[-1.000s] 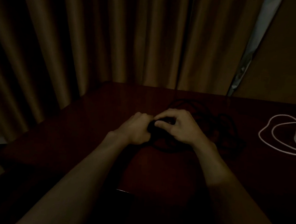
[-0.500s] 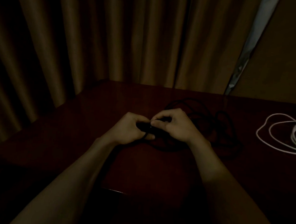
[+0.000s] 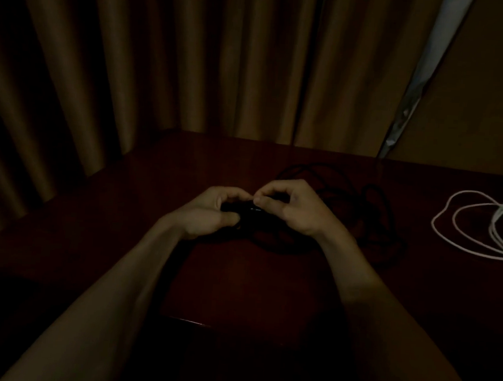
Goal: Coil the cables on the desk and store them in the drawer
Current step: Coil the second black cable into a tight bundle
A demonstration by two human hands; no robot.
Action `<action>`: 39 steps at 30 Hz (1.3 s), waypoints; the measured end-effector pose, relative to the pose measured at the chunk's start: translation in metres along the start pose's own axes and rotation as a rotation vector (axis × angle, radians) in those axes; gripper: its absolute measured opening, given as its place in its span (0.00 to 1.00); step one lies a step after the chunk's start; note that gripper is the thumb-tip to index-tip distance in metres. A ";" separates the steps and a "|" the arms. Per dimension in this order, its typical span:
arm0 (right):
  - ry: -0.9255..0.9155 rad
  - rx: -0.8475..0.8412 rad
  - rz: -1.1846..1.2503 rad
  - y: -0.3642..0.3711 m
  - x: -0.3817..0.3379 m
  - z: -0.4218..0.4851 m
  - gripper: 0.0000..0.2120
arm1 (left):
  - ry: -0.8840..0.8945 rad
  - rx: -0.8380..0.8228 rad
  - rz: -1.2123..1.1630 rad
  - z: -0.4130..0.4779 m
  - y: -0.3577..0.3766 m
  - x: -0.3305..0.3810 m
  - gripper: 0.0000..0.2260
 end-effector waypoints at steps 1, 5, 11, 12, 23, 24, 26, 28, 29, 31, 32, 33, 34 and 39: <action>-0.002 0.000 -0.013 0.000 0.001 -0.001 0.03 | -0.008 0.012 -0.047 0.000 -0.001 0.000 0.17; 0.019 -0.009 -0.051 0.002 0.003 -0.003 0.03 | -0.014 0.029 -0.094 0.002 0.002 -0.002 0.16; 0.050 0.029 -0.030 0.001 0.004 -0.001 0.02 | 0.047 0.092 0.075 0.003 0.005 -0.006 0.17; 0.059 0.033 -0.023 0.001 0.005 0.000 0.03 | 0.056 0.103 0.079 0.002 0.004 -0.005 0.17; 0.067 0.164 0.070 -0.005 0.012 -0.001 0.13 | 0.076 -0.042 -0.302 -0.003 0.007 0.007 0.26; 0.074 0.162 0.025 -0.002 0.013 -0.001 0.14 | 0.078 -0.060 -0.363 -0.002 0.009 0.007 0.29; 0.082 0.124 -0.127 0.005 0.014 -0.001 0.15 | 0.084 -0.065 -0.471 0.000 0.008 0.006 0.35; 0.090 0.084 -0.282 0.012 0.011 -0.002 0.15 | 0.100 0.000 -0.559 0.001 0.002 0.004 0.35; 0.099 0.075 -0.337 0.014 0.009 -0.002 0.15 | 0.106 0.063 -0.587 0.002 -0.002 0.002 0.32; 0.100 0.048 -0.404 0.019 0.001 -0.003 0.15 | 0.104 0.239 -0.586 0.003 -0.011 0.000 0.25; 0.095 0.031 -0.419 0.023 -0.002 -0.002 0.15 | 0.103 0.336 -0.549 0.002 -0.015 -0.002 0.22; 0.092 0.013 -0.428 0.027 -0.004 -0.002 0.14 | 0.110 0.423 -0.491 0.001 -0.017 -0.003 0.19; 0.095 -0.004 -0.425 0.030 -0.006 -0.002 0.14 | 0.131 0.494 -0.421 0.001 -0.019 -0.003 0.17; 0.145 -0.028 -0.130 0.038 -0.010 -0.002 0.23 | 0.304 0.620 -0.041 -0.003 -0.019 0.006 0.15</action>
Point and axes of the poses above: each hand's wrist, its own z-axis towards the middle knuckle, its own y-axis out of the palm, x = y × z, the point moved 6 cm from there along z, towards the middle knuckle, and after that the axes turned 10 degrees about -z, right-handed, at the moved point
